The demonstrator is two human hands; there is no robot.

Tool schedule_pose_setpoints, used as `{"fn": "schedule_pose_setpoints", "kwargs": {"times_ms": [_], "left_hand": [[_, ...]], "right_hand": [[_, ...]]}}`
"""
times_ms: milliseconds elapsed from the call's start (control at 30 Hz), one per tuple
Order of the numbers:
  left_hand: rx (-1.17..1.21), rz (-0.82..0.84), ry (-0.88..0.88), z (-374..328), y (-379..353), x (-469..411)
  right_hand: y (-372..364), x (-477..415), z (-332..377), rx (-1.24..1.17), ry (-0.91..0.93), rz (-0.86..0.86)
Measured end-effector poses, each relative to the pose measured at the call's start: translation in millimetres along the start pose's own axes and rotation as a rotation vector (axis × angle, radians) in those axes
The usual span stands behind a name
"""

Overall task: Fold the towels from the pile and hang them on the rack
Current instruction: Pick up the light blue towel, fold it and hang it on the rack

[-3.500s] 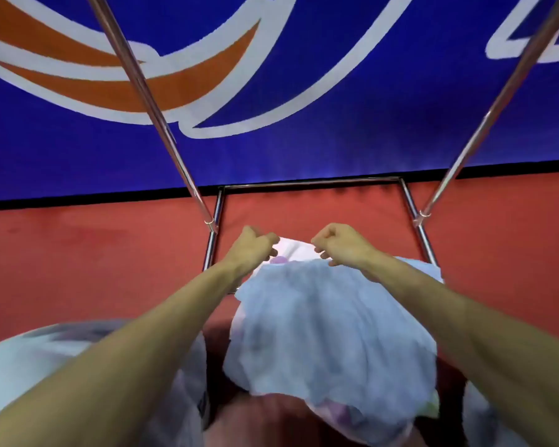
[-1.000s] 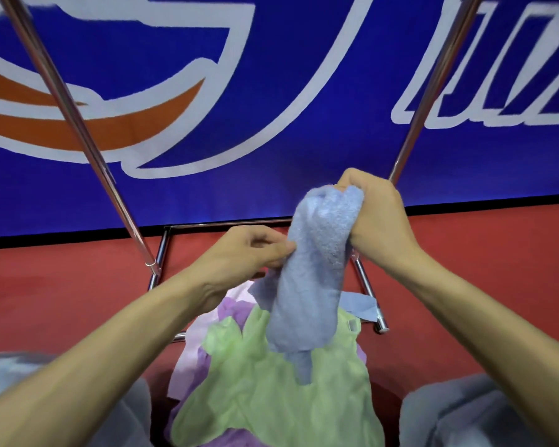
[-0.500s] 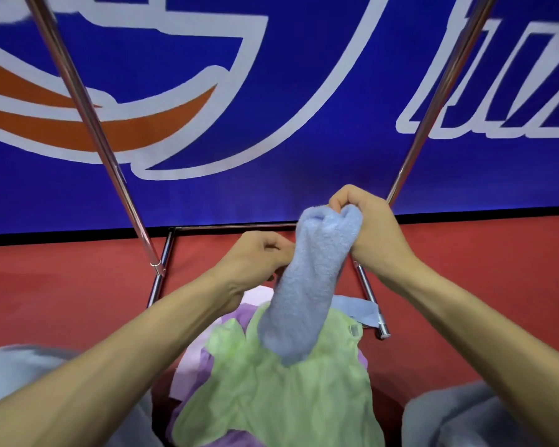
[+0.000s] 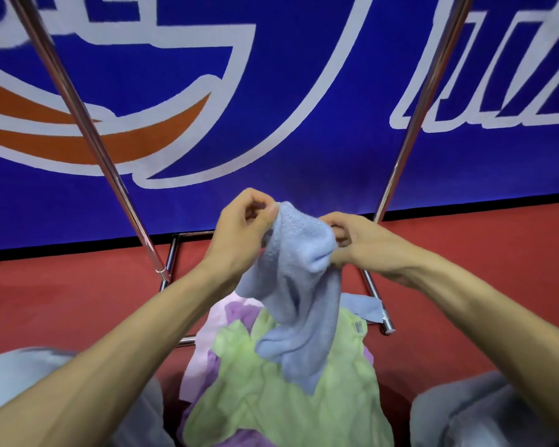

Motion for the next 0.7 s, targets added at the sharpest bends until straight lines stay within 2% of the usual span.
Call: {"fn": "schedule_pose_setpoints", "kwargs": {"times_ms": [100,233,333,433,533,700], "left_hand": [[0.012,0.006,-0.02,-2,-3,1],[0.017,0.048,-0.024,-3,-7,2],[-0.038,0.121,-0.069,-3,-9,2],[-0.111,0.197,-0.088,-1,-13,4],[-0.089,0.221,-0.085,0,-15,5],[-0.036,0.181,0.016,3,-9,1]], "right_hand": [[-8,-6,4,-0.138,-0.039,-0.026],[-13,-12,-2,-0.661,-0.129,0.034],[-16,-13,-8,-0.785,-0.157,0.036],[-20,-17,-10,-0.776,-0.131,-0.011],[-11,-16,-10,-0.576,-0.064,-0.124],[0,-10,-2,-0.424,0.011,-0.164]]}}
Point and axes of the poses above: each hand's wrist, its own x-axis away from the middle knuckle, its own y-axis out of the back of the hand, z = x × y, the point moved 1 cm from there along -x, towards the middle knuckle, and after that the axes turned 11 degrees about z, right-handed, at the moved point
